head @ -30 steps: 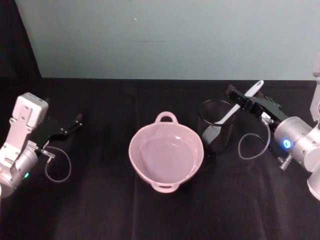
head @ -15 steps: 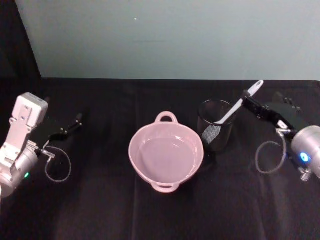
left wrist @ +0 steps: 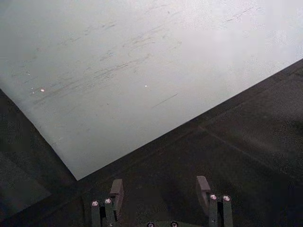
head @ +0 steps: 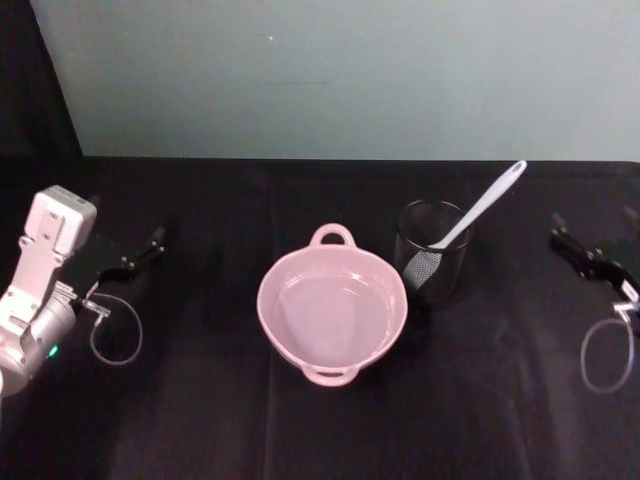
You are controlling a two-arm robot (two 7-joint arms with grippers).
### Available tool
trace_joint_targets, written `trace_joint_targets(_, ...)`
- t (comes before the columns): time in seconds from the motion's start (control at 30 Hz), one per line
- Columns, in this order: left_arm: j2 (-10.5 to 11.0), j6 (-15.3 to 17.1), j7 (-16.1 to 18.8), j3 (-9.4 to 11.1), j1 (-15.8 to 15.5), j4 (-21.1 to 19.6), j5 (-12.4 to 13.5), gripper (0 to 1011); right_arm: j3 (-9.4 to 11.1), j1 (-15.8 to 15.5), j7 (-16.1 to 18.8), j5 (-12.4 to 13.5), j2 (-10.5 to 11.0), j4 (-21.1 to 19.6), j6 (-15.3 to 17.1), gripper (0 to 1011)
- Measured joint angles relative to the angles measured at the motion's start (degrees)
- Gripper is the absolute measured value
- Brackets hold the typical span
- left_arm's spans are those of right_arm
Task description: Use the one hand to pick up the spoon and stir the clear water in the bowl.
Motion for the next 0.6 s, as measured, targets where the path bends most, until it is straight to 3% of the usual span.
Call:
trace_joint_targets(0.33,0.0,0.0,0.0,0.0,0.0,0.0,0.0,1011,-0.1,-1.2,2.5,-3.2,-2.1,6.1,-7.7,1003)
trace_joint_targets(0.6,0.0,0.0,0.0,0.0,0.0,0.0,0.0,1011,-0.5,0.5,3.9,-3.8,-3.7,10.1,-9.1,1003)
